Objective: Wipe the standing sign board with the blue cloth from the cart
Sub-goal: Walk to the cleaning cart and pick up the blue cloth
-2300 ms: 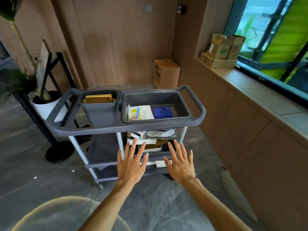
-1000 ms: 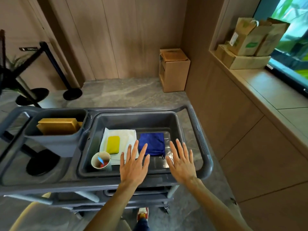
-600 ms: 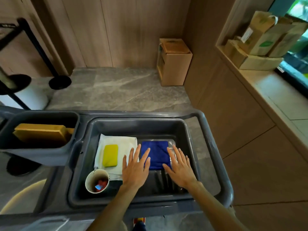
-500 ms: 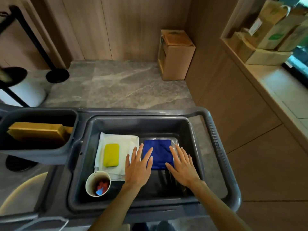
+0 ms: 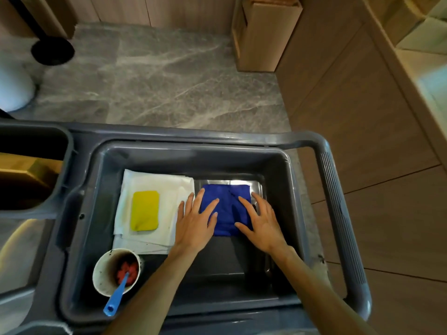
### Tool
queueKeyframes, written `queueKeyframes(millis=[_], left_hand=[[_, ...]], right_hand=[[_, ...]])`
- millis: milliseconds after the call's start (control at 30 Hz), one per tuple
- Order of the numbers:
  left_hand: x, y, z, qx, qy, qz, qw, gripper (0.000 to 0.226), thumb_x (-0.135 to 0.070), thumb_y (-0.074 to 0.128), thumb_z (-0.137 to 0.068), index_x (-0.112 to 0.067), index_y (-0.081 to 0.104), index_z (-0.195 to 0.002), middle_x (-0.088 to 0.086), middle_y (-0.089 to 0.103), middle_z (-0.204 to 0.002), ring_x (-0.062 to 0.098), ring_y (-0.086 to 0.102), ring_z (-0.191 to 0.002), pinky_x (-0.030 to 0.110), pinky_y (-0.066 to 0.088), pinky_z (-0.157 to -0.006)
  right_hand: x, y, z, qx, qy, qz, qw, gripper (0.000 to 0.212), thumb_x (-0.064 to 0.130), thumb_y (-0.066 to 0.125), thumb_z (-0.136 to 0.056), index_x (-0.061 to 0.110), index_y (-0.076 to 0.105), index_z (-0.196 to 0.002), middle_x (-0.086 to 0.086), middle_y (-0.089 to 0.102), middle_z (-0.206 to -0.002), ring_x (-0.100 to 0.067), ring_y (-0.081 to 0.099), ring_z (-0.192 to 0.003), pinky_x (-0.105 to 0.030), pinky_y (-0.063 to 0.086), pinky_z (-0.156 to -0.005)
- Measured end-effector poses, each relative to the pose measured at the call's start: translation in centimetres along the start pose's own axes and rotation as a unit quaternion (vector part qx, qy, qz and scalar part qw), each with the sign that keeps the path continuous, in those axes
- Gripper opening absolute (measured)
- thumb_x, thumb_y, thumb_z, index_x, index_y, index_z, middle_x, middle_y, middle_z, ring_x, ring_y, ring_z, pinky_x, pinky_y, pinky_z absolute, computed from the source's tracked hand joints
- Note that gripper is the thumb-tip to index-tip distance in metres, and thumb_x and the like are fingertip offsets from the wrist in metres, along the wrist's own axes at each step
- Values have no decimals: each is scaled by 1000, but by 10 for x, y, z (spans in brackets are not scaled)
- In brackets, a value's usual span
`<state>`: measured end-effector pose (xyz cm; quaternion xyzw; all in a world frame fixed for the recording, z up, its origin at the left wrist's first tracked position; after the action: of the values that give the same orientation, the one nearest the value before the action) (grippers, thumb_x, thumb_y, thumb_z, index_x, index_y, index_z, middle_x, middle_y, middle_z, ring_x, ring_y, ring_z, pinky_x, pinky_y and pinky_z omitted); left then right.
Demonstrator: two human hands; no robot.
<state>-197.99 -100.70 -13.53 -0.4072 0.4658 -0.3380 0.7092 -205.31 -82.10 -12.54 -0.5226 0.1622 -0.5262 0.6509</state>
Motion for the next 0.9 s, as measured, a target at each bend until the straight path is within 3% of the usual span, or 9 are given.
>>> queueKeyframes(millis=[133, 267, 500, 600, 700, 733, 800, 833, 900], left_hand=[[-3, 3, -16, -13, 4, 8, 1000, 47, -43, 53, -101, -31, 52, -146, 8, 33, -161, 31, 29, -147, 46, 29, -119], [-3, 7, -25, -19, -5, 7, 1000, 45, -45, 62, -95, -31, 60, -138, 7, 46, -147, 27, 41, -135, 37, 40, -107], [8, 7, -24, -25, -43, -26, 998, 51, -55, 63, -91, -38, 57, -139, 6, 46, -138, 24, 41, -126, 34, 41, -101], [15, 2, -23, -26, -59, -42, 997, 56, -58, 65, -88, -40, 57, -140, 6, 46, -136, 25, 42, -124, 34, 41, -98], [22, 0, -22, -26, -75, -38, 996, 58, -61, 67, -85, -41, 58, -139, 6, 48, -134, 25, 44, -122, 33, 40, -97], [23, -1, -22, -26, -78, -38, 996, 59, -61, 67, -84, -41, 58, -139, 6, 48, -133, 25, 44, -121, 33, 40, -97], [24, -2, -23, -28, -78, -37, 996, 59, -61, 68, -83, -42, 58, -138, 5, 49, -131, 24, 44, -120, 33, 40, -97], [25, -2, -24, -27, -77, -37, 996, 59, -61, 68, -83, -42, 59, -138, 5, 49, -130, 24, 44, -120, 33, 40, -97], [25, -2, -25, -25, -78, -39, 996, 58, -61, 68, -83, -42, 59, -138, 4, 50, -128, 23, 45, -117, 32, 39, -96]], right_hand=[[-4, 1, -18, -28, -21, 9, 999, 67, 53, 55, -96, 40, 27, -155, -8, 9, -165, -28, 11, -152, -46, 25, -124], [-1, -1, -32, -79, -55, 0, 995, 47, 38, 67, -93, 30, 56, -138, -8, 33, -155, -27, 32, -142, -42, 40, -113], [-5, -5, -38, -100, -36, -42, 993, 42, 29, 78, -85, 29, 66, -125, -5, 38, -150, -26, 35, -137, -33, 37, -111], [-17, -6, -36, -88, 6, -92, 992, 49, 23, 82, -82, 27, 65, -128, -4, 28, -152, -17, 30, -139, -8, 22, -111], [-24, -4, -36, -68, 58, -186, 978, 52, 15, 82, -82, 26, 63, -130, 3, 26, -148, -2, 28, -130, 13, 20, -90], [-23, -5, -37, -71, 53, -188, 978, 51, 15, 81, -82, 26, 64, -128, 2, 27, -149, -1, 26, -129, 10, 24, -95], [-20, -8, -39, -73, 35, -131, 988, 44, 20, 79, -84, 28, 65, -126, -7, 33, -150, -15, 30, -132, -18, 34, -112], [-20, -8, -39, -68, 34, -108, 991, 42, 22, 78, -85, 28, 66, -125, -11, 35, -149, -25, 32, -134, -33, 34, -113], [-21, -7, -40, -62, 35, -83, 994, 42, 21, 76, -86, 28, 66, -126, -14, 38, -147, -33, 33, -134, -44, 34, -111]])
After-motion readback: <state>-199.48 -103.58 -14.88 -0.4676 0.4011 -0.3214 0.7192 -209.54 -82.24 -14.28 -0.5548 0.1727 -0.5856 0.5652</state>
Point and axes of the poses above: each hand's wrist, its own z-axis away from the middle knuckle, its own y-axis out of the palm, x = y × z, the point moved 6 cm from there along -z, towards the middle knuckle
